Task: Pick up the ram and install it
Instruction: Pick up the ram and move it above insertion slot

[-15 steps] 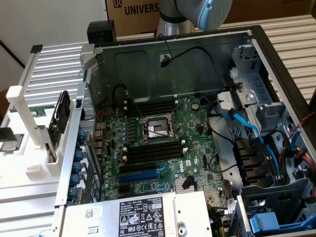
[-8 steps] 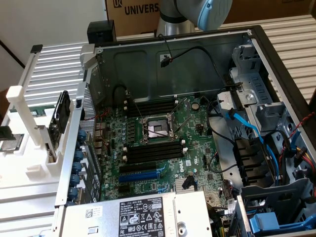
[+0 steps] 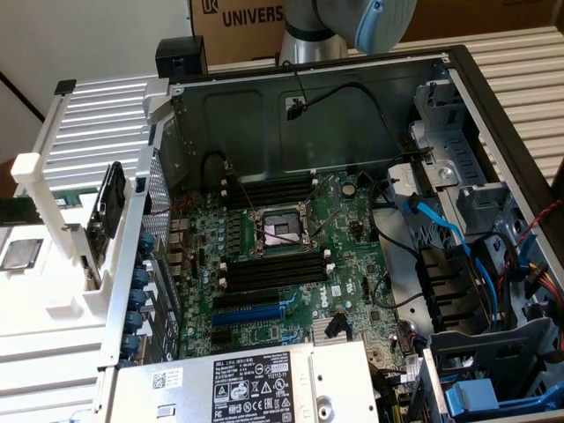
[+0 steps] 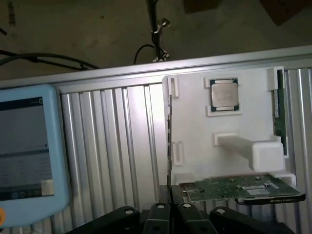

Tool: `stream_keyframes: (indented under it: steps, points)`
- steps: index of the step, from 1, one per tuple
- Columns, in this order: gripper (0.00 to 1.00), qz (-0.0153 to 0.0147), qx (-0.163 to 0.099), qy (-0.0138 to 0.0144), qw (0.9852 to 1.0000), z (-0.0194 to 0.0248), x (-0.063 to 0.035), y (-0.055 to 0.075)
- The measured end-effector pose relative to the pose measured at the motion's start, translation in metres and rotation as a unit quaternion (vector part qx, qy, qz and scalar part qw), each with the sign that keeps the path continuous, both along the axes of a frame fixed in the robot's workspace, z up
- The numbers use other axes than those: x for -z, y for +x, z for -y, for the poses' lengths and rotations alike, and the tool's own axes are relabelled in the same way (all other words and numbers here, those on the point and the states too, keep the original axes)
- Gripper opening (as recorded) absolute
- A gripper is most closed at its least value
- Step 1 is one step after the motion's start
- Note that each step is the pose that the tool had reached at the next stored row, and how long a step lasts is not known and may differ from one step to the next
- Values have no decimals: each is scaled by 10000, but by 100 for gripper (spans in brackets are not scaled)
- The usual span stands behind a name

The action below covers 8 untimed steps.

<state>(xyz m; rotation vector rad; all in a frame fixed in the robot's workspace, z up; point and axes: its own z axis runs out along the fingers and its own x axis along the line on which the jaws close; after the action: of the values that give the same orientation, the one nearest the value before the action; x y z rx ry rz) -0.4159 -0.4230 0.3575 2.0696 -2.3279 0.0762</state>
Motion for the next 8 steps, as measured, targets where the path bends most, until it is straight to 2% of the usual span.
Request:
stream_keyframes:
  steps: [4, 8]
  points:
    - [12, 0, 0, 4, 10000, 49, -195, 348]
    - [12, 0, 0, 4, 10000, 69, -272, 530]
